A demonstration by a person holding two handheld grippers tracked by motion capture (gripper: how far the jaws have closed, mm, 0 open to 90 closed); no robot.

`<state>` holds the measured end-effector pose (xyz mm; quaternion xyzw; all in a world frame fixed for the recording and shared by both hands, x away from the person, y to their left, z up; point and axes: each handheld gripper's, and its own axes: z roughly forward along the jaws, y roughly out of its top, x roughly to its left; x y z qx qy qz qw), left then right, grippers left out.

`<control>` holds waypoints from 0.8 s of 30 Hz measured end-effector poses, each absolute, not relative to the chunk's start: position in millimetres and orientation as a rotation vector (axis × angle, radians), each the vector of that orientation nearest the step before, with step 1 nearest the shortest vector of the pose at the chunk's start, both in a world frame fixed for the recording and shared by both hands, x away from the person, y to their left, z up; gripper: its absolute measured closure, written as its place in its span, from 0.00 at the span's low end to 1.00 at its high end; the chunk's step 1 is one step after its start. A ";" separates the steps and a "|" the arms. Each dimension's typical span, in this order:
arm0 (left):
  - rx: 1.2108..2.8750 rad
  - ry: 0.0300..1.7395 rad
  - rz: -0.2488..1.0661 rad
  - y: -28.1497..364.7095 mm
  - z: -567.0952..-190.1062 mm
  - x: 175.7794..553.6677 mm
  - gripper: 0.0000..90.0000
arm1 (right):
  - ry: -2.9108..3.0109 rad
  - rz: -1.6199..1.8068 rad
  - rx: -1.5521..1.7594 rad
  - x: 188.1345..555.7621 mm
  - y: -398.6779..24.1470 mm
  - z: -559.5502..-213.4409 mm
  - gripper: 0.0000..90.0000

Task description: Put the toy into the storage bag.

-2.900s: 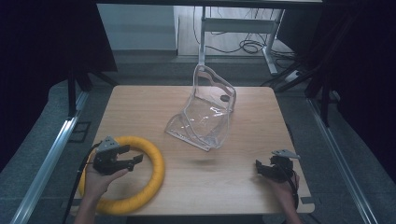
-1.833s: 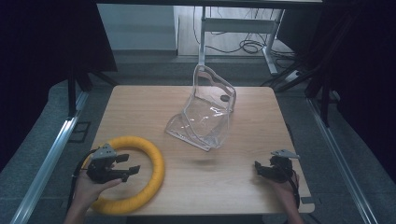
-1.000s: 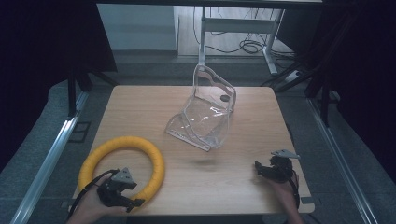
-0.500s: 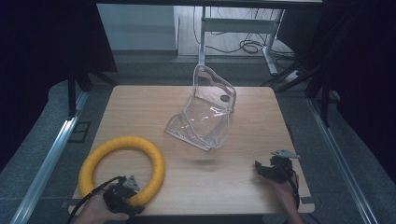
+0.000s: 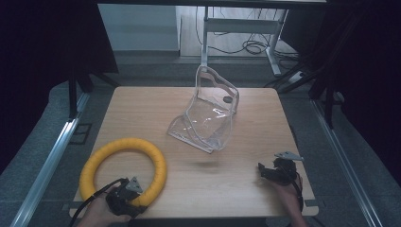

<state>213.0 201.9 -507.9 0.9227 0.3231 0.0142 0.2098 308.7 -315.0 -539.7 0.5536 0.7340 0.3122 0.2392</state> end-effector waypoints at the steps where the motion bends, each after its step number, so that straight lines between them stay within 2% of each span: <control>1: 2.552 0.893 0.044 202.3 -507.0 213.0 0.56 | 2.009 0.855 1.516 308.7 -315.0 -539.7 0.17; 16: 2.220 0.868 0.026 234.1 -460.6 224.6 0.57 | 2.010 0.854 1.513 308.6 -315.3 -539.7 0.18; 24: 2.115 0.866 0.027 251.9 -446.9 224.8 0.57 | 2.008 0.855 1.521 308.5 -315.0 -539.6 0.18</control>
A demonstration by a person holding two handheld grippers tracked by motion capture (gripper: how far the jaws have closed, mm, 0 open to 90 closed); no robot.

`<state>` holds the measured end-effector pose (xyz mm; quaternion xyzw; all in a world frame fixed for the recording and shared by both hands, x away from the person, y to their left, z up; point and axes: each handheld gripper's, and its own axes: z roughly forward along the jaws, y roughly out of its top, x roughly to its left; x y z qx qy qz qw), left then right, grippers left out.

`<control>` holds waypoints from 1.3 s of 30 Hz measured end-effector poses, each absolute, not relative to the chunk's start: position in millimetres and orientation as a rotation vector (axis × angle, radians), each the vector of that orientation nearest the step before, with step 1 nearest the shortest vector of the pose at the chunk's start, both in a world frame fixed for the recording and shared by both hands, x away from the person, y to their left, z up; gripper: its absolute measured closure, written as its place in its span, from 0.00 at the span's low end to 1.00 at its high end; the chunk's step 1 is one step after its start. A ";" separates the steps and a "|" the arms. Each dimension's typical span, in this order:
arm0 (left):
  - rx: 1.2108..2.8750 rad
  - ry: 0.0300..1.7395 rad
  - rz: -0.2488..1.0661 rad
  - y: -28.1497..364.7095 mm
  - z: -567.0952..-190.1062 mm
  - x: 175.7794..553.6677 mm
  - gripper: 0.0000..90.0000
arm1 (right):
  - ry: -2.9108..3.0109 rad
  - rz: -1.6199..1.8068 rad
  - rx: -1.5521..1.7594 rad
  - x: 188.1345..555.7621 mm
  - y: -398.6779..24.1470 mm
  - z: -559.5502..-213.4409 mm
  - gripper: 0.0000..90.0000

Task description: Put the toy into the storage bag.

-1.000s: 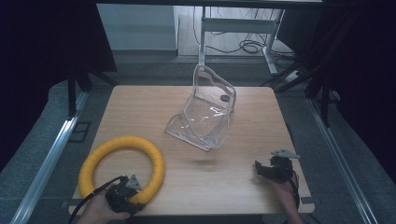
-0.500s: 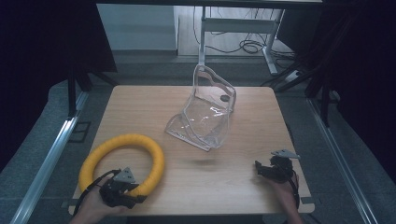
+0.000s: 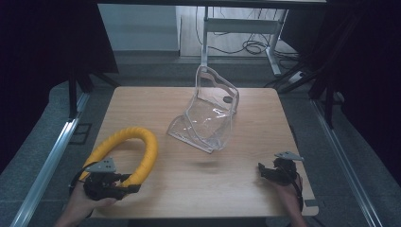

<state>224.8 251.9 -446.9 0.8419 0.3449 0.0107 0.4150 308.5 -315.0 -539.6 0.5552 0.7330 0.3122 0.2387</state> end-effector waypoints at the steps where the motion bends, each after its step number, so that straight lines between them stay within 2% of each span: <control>1: 2.104 0.863 0.034 254.4 -444.6 224.7 0.57 | 2.007 0.855 1.521 308.5 -314.9 -539.6 0.18; 13: 1.953 0.883 0.151 287.0 -414.9 221.6 0.57 | 2.006 0.856 1.519 308.6 -315.0 -539.6 0.18; 24: 1.845 0.870 0.191 303.3 -397.5 224.6 0.57 | 2.002 0.855 1.525 308.6 -315.0 -539.6 0.18; 33: 1.801 0.822 0.260 297.3 -379.4 223.1 0.57 | 2.002 0.855 1.525 308.6 -315.0 -539.6 0.18; 39: 1.768 0.794 0.252 289.9 -371.9 227.5 0.57 | 2.002 0.855 1.525 308.6 -315.0 -539.6 0.18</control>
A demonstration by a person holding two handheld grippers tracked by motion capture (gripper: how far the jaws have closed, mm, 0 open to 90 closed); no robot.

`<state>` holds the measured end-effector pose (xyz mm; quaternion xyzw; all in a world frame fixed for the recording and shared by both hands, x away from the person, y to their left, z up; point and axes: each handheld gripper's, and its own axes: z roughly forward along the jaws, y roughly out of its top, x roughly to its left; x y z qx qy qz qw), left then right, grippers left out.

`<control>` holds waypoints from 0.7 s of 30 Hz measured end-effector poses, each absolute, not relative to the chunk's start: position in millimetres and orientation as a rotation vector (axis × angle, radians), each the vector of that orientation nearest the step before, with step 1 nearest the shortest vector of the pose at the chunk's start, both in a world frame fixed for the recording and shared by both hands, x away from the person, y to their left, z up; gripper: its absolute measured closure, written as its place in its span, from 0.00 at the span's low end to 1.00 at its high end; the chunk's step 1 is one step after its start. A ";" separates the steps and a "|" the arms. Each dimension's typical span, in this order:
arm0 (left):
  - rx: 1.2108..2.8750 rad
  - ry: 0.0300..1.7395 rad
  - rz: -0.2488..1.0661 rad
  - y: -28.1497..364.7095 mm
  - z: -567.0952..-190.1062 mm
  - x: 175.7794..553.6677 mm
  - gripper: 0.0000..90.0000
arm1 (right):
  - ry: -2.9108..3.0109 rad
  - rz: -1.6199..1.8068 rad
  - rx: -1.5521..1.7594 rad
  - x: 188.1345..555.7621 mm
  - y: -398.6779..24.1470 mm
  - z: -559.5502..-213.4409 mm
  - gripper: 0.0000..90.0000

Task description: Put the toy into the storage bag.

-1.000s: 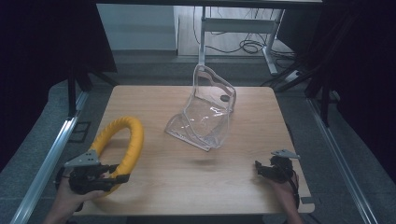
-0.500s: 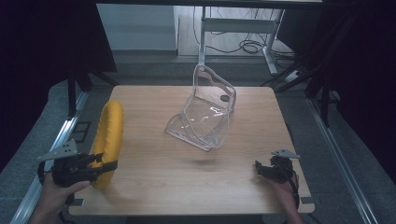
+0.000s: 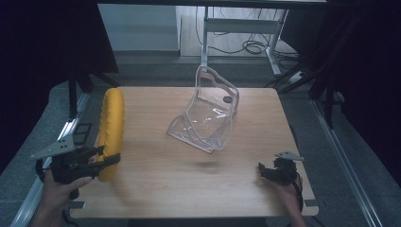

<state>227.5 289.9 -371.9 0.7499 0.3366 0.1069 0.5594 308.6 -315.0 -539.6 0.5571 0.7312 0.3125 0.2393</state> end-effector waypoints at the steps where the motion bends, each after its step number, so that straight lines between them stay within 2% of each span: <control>1: 1.761 0.792 0.249 289.1 -371.4 228.3 0.57 | 2.002 0.856 1.526 308.6 -315.0 -539.6 0.18; 21: 1.628 0.724 0.218 255.9 -356.3 251.2 0.57 | 1.999 0.856 1.525 308.9 -315.3 -539.7 0.18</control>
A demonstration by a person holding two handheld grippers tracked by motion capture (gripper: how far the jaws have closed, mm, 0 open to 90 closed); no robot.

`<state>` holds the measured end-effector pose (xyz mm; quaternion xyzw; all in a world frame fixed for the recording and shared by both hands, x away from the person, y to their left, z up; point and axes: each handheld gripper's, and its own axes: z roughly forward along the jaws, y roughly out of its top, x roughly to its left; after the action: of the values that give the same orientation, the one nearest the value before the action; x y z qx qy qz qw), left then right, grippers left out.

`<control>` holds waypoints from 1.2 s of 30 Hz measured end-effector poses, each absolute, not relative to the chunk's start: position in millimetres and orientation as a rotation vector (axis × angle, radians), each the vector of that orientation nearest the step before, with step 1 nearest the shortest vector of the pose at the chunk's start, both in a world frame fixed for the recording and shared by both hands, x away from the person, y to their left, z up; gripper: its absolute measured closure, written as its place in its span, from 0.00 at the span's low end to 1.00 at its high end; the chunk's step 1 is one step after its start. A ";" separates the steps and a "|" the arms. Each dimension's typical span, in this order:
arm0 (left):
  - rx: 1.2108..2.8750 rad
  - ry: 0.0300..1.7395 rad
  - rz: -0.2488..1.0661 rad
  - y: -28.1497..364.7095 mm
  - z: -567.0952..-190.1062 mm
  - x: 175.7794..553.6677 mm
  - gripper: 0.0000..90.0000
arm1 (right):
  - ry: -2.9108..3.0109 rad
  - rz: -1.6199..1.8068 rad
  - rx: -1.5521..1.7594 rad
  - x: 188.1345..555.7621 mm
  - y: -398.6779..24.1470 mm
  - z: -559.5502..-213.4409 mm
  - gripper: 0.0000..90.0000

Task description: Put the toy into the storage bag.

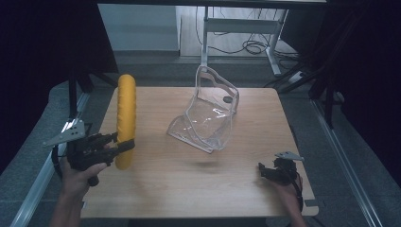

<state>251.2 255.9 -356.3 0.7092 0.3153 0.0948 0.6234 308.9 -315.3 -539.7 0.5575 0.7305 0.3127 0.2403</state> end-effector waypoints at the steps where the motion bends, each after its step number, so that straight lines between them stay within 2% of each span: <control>1: 1.623 0.717 0.217 253.1 -355.2 252.4 0.57 | 1.999 0.856 1.526 308.9 -315.3 -539.7 0.18; 15: 1.582 0.675 0.304 219.0 -342.7 262.1 0.57 | 2.002 0.852 1.527 308.7 -315.4 -539.4 0.18; 36: 1.562 0.570 0.358 162.5 -310.2 275.6 0.57 | 1.997 0.855 1.526 308.8 -315.5 -539.7 0.18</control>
<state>275.6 162.5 -310.2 0.6901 0.2521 0.1582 0.6597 308.8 -315.5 -539.7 0.5578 0.7300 0.3127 0.2410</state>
